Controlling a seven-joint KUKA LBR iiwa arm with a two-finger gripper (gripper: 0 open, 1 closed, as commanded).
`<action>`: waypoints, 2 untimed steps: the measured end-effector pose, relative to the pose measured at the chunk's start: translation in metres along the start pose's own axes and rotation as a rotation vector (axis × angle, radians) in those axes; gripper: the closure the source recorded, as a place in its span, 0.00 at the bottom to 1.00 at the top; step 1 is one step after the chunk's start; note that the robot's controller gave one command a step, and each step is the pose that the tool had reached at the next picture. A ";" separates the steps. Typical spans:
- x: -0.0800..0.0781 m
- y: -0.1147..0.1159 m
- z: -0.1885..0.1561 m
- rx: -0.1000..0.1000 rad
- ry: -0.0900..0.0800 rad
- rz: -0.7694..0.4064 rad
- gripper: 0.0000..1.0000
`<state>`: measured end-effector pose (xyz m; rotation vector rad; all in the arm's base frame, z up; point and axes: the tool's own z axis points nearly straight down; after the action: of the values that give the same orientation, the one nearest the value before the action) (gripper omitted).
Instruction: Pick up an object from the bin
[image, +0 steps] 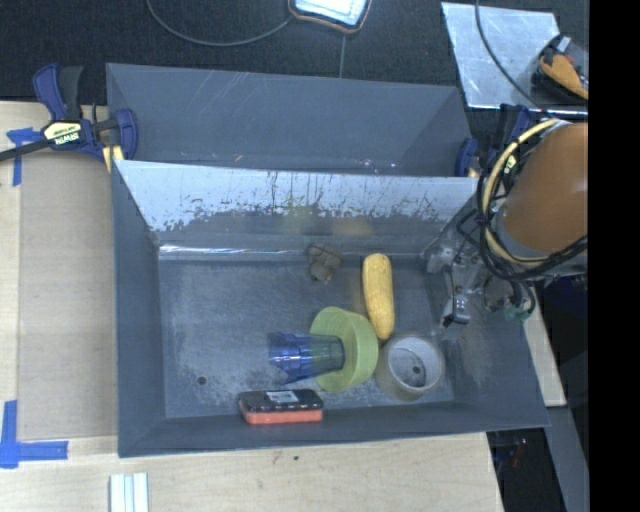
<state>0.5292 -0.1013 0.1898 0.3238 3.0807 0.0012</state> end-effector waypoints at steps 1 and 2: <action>0.010 -0.005 -0.019 0.000 -0.004 0.111 0.00; 0.017 -0.003 -0.017 0.001 0.001 0.105 0.00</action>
Offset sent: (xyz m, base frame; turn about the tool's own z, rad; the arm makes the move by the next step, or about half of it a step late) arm -0.0186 0.0016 0.0162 0.1048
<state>0.5112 -0.1004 0.2063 0.4859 3.0601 0.0033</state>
